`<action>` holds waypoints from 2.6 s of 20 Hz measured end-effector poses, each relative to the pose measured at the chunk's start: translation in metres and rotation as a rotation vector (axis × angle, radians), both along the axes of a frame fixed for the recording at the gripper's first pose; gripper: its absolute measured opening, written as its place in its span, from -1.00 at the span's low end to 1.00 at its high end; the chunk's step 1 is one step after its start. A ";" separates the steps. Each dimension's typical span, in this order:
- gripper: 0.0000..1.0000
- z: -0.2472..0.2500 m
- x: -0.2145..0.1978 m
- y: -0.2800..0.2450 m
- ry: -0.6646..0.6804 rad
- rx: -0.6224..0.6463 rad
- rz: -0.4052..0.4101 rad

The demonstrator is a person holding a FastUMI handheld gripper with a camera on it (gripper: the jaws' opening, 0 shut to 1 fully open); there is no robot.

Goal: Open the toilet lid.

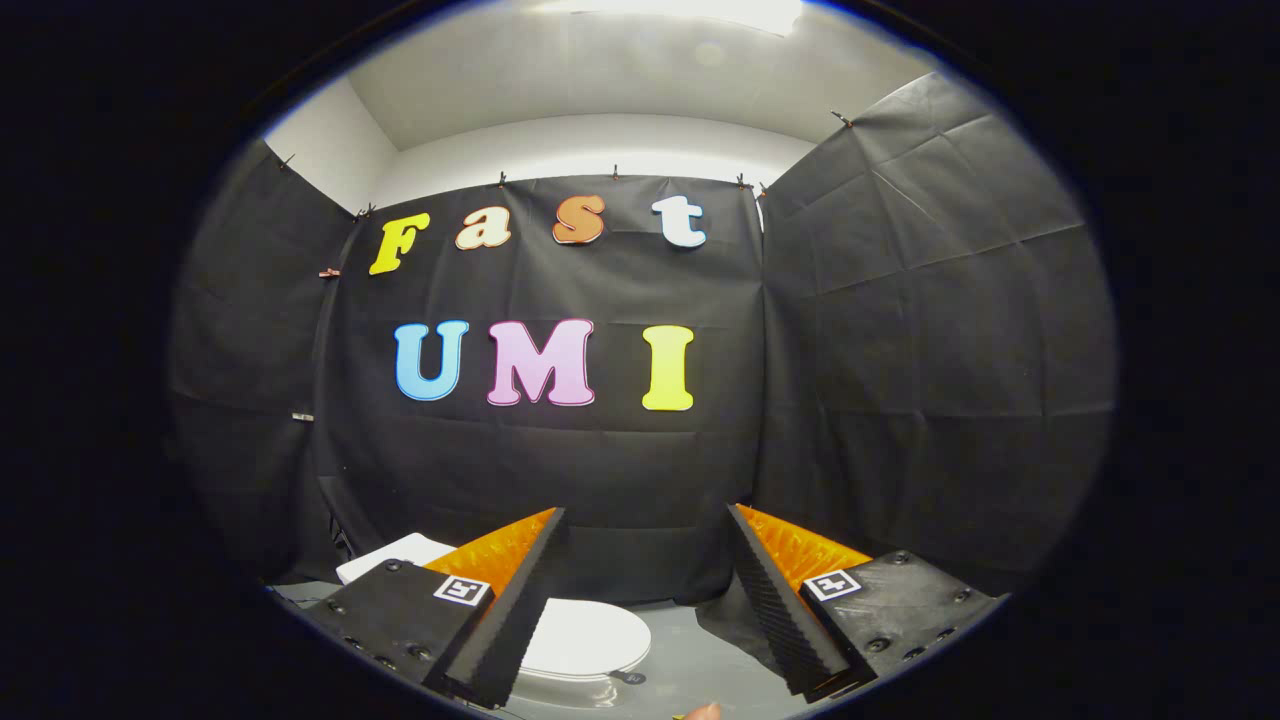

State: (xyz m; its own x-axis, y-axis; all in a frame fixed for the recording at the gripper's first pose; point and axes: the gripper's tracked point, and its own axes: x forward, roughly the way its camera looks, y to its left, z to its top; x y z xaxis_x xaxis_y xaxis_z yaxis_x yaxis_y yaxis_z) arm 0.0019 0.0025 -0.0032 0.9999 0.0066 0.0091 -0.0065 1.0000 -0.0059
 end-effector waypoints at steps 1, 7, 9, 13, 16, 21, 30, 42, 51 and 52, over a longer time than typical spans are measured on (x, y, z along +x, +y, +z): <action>0.96 -0.001 0.000 0.000 0.000 -0.003 -0.001; 0.96 -0.005 0.002 0.003 0.004 -0.006 0.005; 0.96 -0.006 0.004 0.003 0.003 -0.007 0.007; 0.96 -0.014 0.009 0.003 -0.001 -0.016 0.014; 0.96 -0.024 0.016 0.010 -0.005 -0.035 0.033; 0.95 -0.046 0.031 0.018 -0.017 -0.070 0.059; 0.96 -0.137 0.069 0.013 0.080 -0.053 0.088; 0.97 -0.285 0.106 -0.016 0.296 0.177 0.144; 0.97 -0.426 0.129 -0.050 0.596 0.500 0.113; 0.97 -0.438 0.130 -0.050 0.624 0.534 0.109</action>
State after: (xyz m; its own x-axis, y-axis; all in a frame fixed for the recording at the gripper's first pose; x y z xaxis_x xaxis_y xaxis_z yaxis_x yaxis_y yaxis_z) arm 0.1322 -0.0479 -0.4409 0.8159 0.2562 -0.5183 0.0512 0.8609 0.5062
